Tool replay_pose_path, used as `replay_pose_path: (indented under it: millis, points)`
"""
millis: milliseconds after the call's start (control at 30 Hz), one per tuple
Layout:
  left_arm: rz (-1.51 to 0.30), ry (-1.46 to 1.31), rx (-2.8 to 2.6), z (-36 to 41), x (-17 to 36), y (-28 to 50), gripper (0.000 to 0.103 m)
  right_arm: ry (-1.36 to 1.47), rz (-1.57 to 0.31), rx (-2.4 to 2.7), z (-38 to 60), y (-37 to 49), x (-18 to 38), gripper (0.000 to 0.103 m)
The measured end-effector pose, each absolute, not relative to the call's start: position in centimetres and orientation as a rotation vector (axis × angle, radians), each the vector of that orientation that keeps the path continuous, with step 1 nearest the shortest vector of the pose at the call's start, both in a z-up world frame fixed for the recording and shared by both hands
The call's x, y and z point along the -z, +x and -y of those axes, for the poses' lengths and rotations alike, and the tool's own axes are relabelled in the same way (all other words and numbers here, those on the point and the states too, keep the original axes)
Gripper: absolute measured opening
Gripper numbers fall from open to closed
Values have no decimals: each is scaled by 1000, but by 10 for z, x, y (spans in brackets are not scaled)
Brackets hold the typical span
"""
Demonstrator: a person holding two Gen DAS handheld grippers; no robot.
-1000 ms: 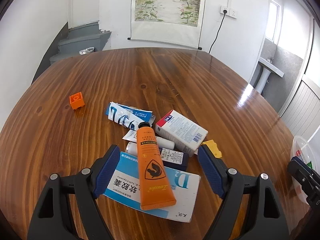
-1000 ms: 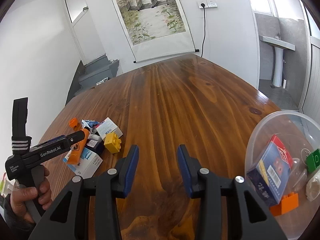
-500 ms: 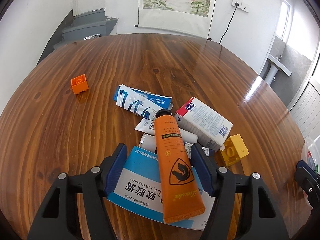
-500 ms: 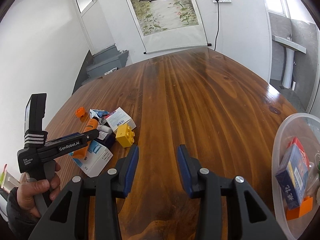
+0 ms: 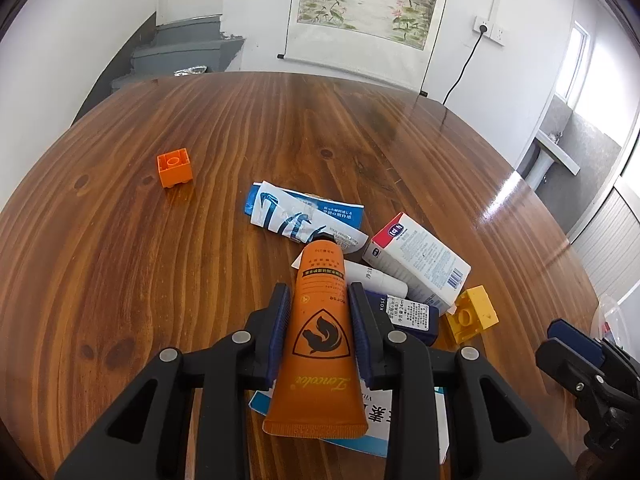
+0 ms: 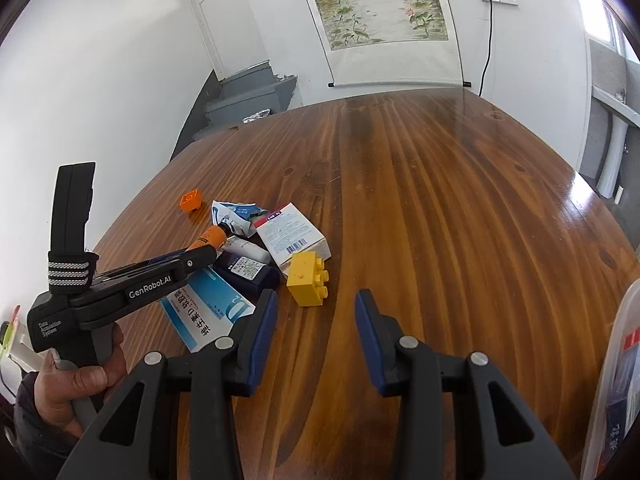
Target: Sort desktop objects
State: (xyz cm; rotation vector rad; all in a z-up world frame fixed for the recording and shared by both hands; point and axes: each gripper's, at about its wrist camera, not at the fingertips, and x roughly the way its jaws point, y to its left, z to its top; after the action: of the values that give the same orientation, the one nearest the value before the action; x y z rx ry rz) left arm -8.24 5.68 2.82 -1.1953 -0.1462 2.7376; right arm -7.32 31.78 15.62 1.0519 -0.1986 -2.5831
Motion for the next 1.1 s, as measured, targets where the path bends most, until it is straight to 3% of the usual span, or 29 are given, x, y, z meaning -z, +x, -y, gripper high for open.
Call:
replay_pose_path:
  millis: [967, 1100]
  points:
    - [160, -1240, -2765, -46, -23, -90, 33, 1181, 103, 2529, -283, -125, -127, 44]
    - [165, -1235, -2769, -45, -25, -89, 33, 1177, 115, 2528, -285, -125, -127, 28]
